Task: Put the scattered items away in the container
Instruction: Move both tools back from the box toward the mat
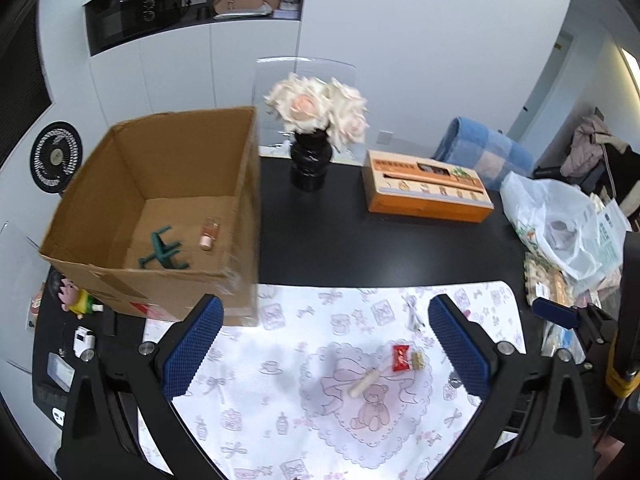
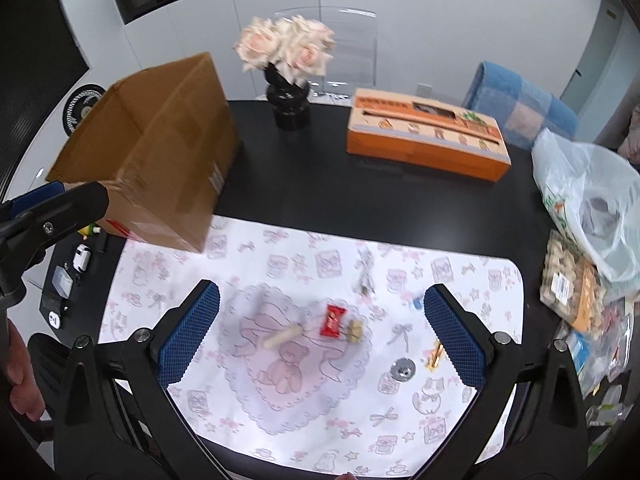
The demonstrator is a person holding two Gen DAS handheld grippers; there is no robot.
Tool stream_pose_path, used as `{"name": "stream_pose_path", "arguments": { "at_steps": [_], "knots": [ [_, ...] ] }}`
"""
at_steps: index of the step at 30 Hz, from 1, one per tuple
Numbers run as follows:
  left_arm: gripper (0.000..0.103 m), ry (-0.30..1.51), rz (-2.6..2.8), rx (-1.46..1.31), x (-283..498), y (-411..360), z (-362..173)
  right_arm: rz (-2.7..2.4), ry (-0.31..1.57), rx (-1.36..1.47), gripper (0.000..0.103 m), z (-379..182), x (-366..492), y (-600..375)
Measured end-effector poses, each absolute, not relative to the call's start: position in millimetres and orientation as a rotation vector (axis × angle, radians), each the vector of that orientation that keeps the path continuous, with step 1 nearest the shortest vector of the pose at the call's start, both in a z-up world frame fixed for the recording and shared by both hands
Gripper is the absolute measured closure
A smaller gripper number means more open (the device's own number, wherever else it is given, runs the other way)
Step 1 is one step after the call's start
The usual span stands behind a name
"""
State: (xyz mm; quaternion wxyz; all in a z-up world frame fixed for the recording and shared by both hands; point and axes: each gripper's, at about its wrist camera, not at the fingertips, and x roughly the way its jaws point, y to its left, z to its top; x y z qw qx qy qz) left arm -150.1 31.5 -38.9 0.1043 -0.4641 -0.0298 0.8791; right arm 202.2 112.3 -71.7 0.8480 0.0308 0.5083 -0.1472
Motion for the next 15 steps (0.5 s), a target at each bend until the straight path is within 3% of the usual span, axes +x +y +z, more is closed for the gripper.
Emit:
{"name": "stream_pose_path", "arguments": {
  "at_steps": [15],
  "knots": [
    [0.001,-0.014,2.474,-1.457,-132,87,-114,-0.351,1.135,0.138,0.000,-136,151,66]
  ]
}}
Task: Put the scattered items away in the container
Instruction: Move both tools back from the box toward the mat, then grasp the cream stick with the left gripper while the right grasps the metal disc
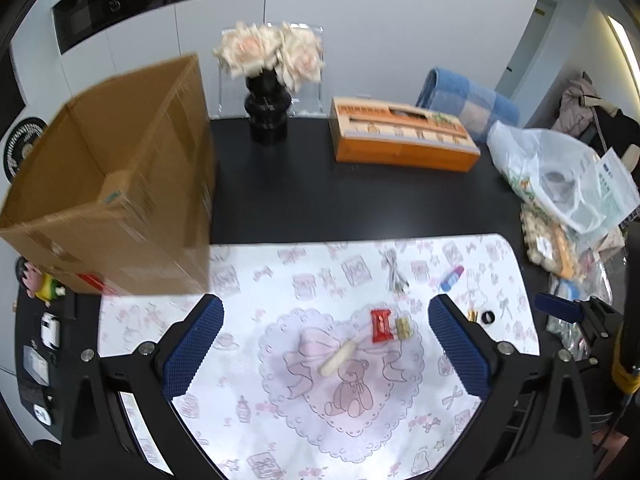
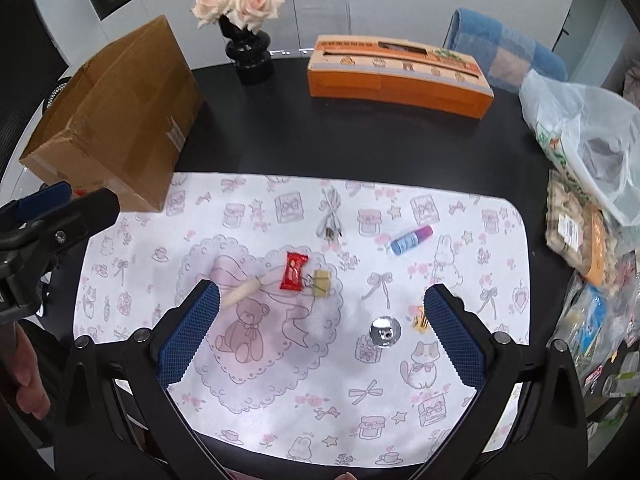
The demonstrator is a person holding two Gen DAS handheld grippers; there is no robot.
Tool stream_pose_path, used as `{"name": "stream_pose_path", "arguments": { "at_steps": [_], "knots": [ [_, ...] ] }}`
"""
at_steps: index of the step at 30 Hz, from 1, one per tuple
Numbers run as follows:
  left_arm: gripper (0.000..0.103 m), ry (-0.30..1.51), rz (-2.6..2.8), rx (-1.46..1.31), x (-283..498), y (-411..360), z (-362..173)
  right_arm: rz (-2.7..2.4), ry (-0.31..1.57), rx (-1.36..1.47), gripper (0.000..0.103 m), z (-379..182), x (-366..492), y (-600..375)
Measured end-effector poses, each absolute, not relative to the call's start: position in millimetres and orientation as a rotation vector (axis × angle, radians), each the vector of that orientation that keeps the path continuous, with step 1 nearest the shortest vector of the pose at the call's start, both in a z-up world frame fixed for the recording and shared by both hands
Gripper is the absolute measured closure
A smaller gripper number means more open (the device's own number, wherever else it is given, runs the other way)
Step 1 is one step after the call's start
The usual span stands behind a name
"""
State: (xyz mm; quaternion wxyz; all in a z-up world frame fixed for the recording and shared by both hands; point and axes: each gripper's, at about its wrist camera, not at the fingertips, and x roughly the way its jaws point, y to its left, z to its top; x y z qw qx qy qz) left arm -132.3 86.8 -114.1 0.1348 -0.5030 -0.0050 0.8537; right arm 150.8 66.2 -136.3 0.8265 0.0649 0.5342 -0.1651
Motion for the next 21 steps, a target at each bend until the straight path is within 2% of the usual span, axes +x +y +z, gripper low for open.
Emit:
{"name": "stream_pose_path", "arguments": {
  "at_steps": [11,21],
  "knots": [
    [0.001,0.049,2.375,-1.559,-117,117,-198,-0.369,1.173,0.182,0.000,-196,119,40],
    [0.001,0.110,2.343,-1.588,-112,134,-250,-0.373,1.192,0.181,0.000,-234,109,14]
  ]
}}
